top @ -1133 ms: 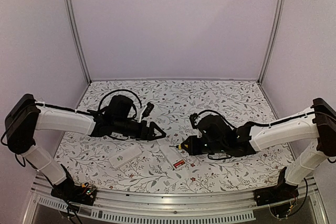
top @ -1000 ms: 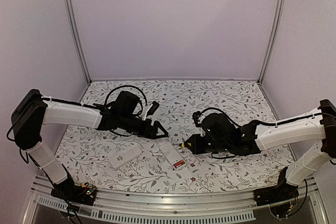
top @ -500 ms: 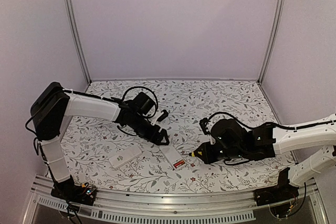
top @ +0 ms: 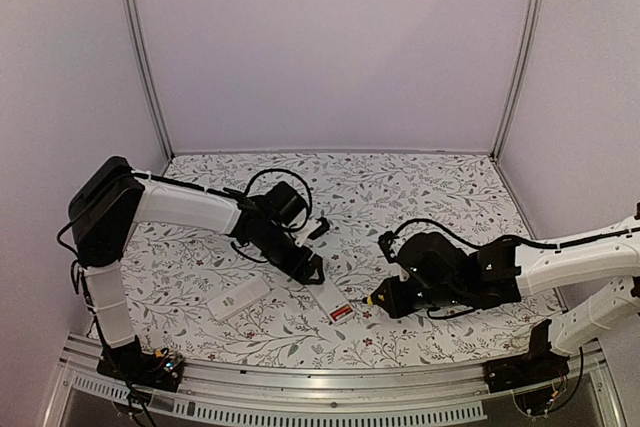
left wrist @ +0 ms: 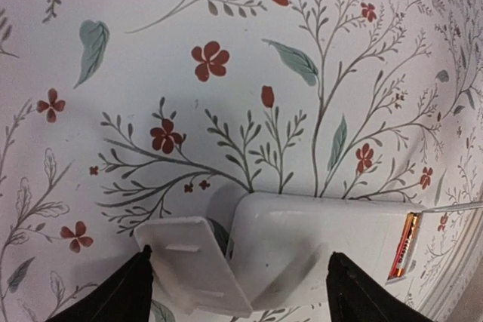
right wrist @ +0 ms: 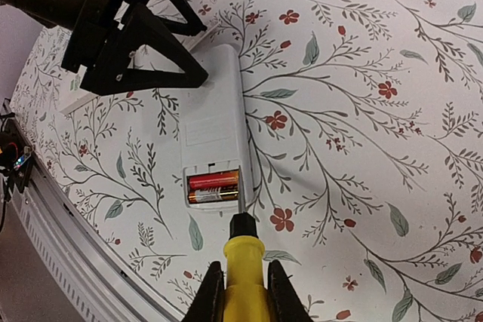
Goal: Unload the batteries from the remote control
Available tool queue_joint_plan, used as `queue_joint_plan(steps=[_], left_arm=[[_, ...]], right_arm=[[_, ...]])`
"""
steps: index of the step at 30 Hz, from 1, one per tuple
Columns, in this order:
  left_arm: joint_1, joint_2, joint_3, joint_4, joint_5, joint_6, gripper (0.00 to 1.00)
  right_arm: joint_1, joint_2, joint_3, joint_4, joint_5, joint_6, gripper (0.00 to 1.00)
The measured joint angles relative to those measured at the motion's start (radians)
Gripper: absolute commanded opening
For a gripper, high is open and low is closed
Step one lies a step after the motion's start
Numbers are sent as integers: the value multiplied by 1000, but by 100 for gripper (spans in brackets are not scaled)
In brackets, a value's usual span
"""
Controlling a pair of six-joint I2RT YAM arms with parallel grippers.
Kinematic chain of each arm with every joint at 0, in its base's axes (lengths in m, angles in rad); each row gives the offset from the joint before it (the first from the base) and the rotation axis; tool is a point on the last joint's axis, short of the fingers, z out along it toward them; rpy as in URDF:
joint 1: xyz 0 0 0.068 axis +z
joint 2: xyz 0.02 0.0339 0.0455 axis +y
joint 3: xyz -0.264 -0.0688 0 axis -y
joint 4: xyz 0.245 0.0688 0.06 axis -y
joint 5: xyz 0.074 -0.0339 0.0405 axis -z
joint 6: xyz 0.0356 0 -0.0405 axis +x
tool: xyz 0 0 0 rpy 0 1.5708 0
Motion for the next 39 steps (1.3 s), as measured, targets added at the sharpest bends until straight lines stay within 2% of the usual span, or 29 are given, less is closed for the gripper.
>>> queue_joint_plan(steps=[8, 12, 18, 23, 29, 34, 39], left_arm=[[-21, 1, 0, 0, -1, 10, 74], [-29, 1, 0, 0, -14, 12, 78], [-35, -8, 0, 0, -97, 18, 81], [-36, -80, -1, 4, -164, 8, 78], [-39, -143, 0, 52, -78, -22, 70], [-42, -68, 14, 48, -23, -28, 71], [-44, -10, 20, 16, -33, -24, 74]], right_arm=[[1, 3, 0, -5, 0, -3, 0], [4, 18, 0, -5, 2, -4, 0], [8, 33, 0, -5, 4, -7, 0], [11, 34, 0, -6, 6, -8, 0], [12, 34, 0, -6, 7, -9, 0], [12, 38, 0, -6, 8, -8, 0], [14, 43, 2, -8, 11, -8, 0]])
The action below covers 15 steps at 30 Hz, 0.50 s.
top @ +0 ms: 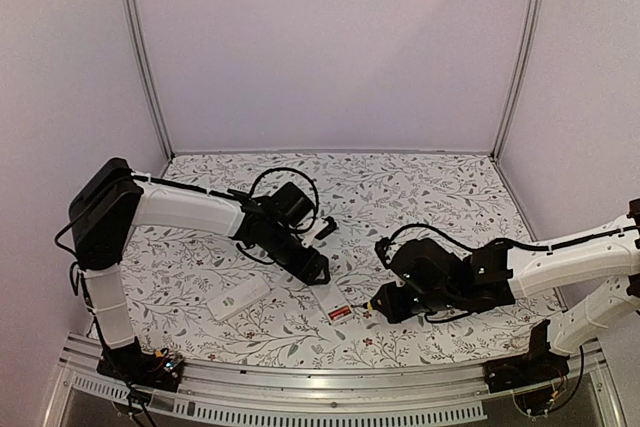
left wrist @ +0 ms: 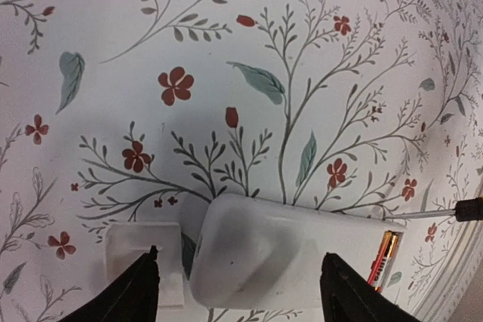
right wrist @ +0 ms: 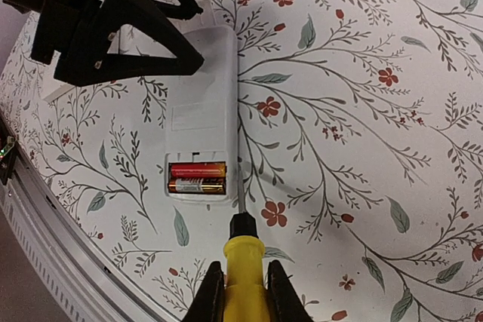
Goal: Unload the batteries from the remote control
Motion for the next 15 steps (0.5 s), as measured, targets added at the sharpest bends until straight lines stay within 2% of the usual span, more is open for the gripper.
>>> queue_joint_plan(steps=[6, 15], left_arm=[[-19, 8, 0, -13, -29, 8, 73], [-48, 25, 1, -19, -55, 28, 63]], right_arm=[[6, 0, 27, -17, 16, -1, 0], [11, 0, 46, -21, 23, 1, 0]])
